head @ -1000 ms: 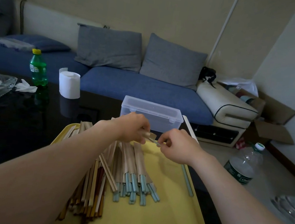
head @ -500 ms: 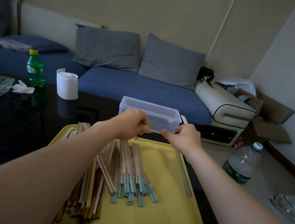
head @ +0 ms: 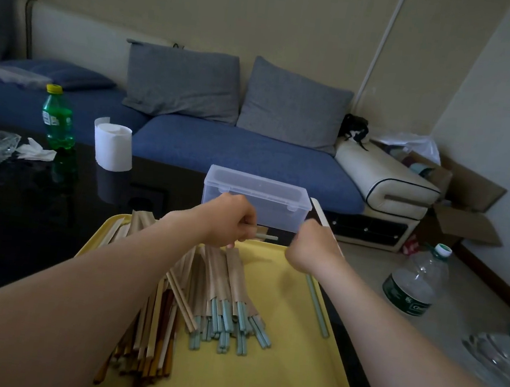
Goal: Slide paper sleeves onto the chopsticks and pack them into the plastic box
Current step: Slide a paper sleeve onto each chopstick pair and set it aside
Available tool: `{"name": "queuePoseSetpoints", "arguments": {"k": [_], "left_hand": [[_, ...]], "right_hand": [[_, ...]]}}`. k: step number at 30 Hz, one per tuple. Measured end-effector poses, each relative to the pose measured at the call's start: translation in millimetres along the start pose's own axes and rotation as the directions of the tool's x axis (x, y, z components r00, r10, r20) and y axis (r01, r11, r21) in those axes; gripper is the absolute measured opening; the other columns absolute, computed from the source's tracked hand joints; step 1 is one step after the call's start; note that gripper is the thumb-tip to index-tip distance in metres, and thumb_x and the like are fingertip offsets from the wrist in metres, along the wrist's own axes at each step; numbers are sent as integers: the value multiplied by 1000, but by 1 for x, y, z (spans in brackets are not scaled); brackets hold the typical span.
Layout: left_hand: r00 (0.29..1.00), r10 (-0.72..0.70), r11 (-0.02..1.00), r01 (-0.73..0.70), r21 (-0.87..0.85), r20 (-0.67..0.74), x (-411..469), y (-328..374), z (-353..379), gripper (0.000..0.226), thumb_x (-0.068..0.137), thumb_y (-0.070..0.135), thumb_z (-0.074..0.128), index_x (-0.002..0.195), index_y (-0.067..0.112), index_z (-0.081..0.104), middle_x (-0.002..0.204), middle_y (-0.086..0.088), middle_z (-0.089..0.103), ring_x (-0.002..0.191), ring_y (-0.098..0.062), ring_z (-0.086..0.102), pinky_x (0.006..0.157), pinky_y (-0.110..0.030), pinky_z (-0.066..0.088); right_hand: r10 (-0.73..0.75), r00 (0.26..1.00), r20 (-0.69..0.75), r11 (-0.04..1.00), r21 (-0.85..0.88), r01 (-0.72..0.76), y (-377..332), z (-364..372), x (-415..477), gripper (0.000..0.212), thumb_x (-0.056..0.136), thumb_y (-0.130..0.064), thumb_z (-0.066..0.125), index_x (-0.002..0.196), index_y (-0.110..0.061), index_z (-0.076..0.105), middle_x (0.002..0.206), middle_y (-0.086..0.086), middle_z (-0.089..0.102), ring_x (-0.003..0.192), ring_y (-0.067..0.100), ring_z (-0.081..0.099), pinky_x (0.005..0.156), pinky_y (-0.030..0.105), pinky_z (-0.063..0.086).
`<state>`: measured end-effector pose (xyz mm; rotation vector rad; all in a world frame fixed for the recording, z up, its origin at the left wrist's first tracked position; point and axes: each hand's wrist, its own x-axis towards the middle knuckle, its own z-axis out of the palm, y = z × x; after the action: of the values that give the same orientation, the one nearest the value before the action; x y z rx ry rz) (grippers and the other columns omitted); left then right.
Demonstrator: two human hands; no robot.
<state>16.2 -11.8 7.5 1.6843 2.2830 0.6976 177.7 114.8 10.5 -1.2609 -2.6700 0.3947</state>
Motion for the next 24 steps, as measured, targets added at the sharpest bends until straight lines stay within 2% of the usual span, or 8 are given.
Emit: {"name": "queuePoseSetpoints", "arguments": {"k": [4, 7, 10, 14, 16, 19, 21, 24], "left_hand": [[999, 14, 1000, -13, -11, 42, -2, 1, 0, 5, 101, 22, 68, 100, 18, 71, 90, 3, 71, 77, -12, 73, 73, -21, 56], [998, 18, 1000, -17, -6, 56, -1, 0, 0, 6, 100, 21, 68, 103, 18, 72, 91, 3, 72, 76, -11, 73, 73, -19, 54], [998, 16, 1000, -16, -2, 63, 0, -1, 2, 8, 100, 22, 68, 105, 18, 73, 94, 2, 73, 79, -12, 73, 78, -22, 57], [996, 21, 1000, -21, 6, 81, 1, 0, 4, 9, 100, 23, 68, 106, 18, 73, 94, 3, 74, 78, -10, 74, 83, -26, 59], [996, 23, 1000, -24, 11, 90, 1, 0, 4, 8, 100, 23, 69, 105, 20, 73, 93, 4, 74, 77, -9, 74, 84, -27, 60], [995, 17, 1000, -17, 7, 102, 0, 0, 3, 4, 98, 25, 72, 102, 25, 71, 90, 7, 73, 75, -8, 74, 84, -28, 60], [994, 2, 1000, -2, 6, 111, -1, -1, 2, 4, 98, 24, 73, 100, 26, 70, 89, 7, 73, 73, -8, 74, 83, -28, 60], [990, -28, 999, 26, 20, 136, -1, -1, 1, 3, 97, 22, 72, 98, 24, 71, 88, 6, 74, 73, -9, 74, 81, -27, 60]], "right_hand": [[126, 977, 172, 962, -264, -78, 10, 2, -5, 35, 94, -2, 66, 127, -10, 59, 103, 11, 54, 97, 29, 65, 85, 38, 64], [142, 971, 194, 951, -298, -79, 9, 1, -4, 38, 92, -2, 73, 127, -10, 60, 90, 8, 44, 99, 29, 65, 88, 37, 64], [158, 967, 199, 943, -320, -89, 6, -1, -3, 34, 90, -3, 76, 121, -8, 62, 90, 10, 50, 102, 30, 70, 91, 39, 65], [182, 948, 262, 934, -346, -84, 6, -3, -1, 19, 89, -3, 80, 90, -9, 62, 82, 8, 67, 68, 18, 70, 63, 28, 60], [189, 919, 345, 944, -322, -73, 6, -5, -1, 19, 89, -7, 84, 91, -11, 66, 79, 4, 75, 60, 13, 71, 67, 27, 64], [126, 908, 400, 967, -253, -23, 4, -5, -4, 21, 86, -10, 85, 97, -11, 67, 82, 3, 78, 67, 13, 77, 68, 27, 64], [66, 938, 340, 990, -141, -19, 3, -4, -5, 17, 86, -15, 80, 95, -11, 67, 87, 7, 77, 72, 18, 80, 61, 28, 64], [-39, 982, 183, 996, 86, 24, 2, -5, -4, 19, 92, -23, 74, 84, -8, 66, 78, 9, 73, 65, 22, 79, 50, 24, 56]]}}
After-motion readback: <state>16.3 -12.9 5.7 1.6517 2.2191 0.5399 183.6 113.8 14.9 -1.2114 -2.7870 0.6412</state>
